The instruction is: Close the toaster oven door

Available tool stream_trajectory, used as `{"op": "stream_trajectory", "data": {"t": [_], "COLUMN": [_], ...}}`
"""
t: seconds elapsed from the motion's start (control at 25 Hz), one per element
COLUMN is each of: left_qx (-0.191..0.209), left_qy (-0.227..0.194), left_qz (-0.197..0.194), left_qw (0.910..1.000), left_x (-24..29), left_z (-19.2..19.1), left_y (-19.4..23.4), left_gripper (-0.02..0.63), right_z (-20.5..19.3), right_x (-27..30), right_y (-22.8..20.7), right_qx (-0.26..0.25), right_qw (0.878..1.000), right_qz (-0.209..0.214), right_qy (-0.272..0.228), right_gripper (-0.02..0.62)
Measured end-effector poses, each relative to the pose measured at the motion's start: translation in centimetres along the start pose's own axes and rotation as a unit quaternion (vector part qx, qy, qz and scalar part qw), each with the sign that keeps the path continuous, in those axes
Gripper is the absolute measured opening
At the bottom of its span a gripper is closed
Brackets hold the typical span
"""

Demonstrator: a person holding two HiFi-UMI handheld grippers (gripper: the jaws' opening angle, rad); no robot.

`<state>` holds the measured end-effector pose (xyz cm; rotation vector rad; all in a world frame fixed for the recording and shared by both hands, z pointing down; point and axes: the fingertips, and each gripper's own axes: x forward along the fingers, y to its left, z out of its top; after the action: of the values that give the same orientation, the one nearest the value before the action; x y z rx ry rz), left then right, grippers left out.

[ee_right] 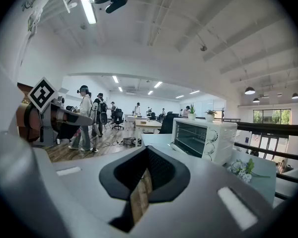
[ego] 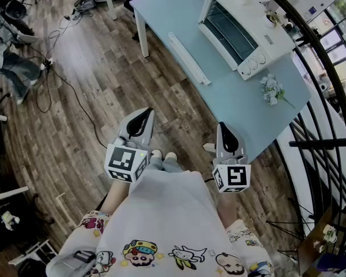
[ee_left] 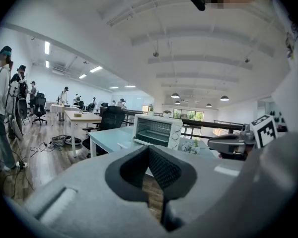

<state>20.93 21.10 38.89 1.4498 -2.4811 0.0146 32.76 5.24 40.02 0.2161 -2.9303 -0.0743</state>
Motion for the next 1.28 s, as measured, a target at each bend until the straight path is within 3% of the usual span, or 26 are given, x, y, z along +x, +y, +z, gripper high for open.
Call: {"op": "stream_trajectory", "data": {"t": [0.52,0.68,1.0,1.28], "left_qx": [-0.009,-0.012,-0.028,-0.035], "left_qy": [0.021,0.017,0.012,0.013], "left_qz": [0.06,0.072,0.079,0.067], "left_qw": [0.9979,0.9972,0.9964,0.997], "left_x": [-0.9,-1.0,0.2,3.9], "left_z": [-0.9,-0.7,-0.8,-0.1], "left_y": [-0.5,0.2,3.1,8.1], "left_gripper": [-0.002,0.01,0.053,0.075], "right_z": [-0.7,-0.6,0.0,0.6], "right_x": [0.2,1.2,4.8,10.9], "right_y": [-1.0,-0.7,0.7,1.8], "right_qx": [0.031,0.039,0.038,0.034], "right_qw": [0.998,0.997,0.995,0.995], "right_qz": [0.047,0.067,0.087,0.088], "right_qy": [0.011,0.008,0.008,0.019], "right_gripper": [0.014,0.045,0.09,0.11]}}
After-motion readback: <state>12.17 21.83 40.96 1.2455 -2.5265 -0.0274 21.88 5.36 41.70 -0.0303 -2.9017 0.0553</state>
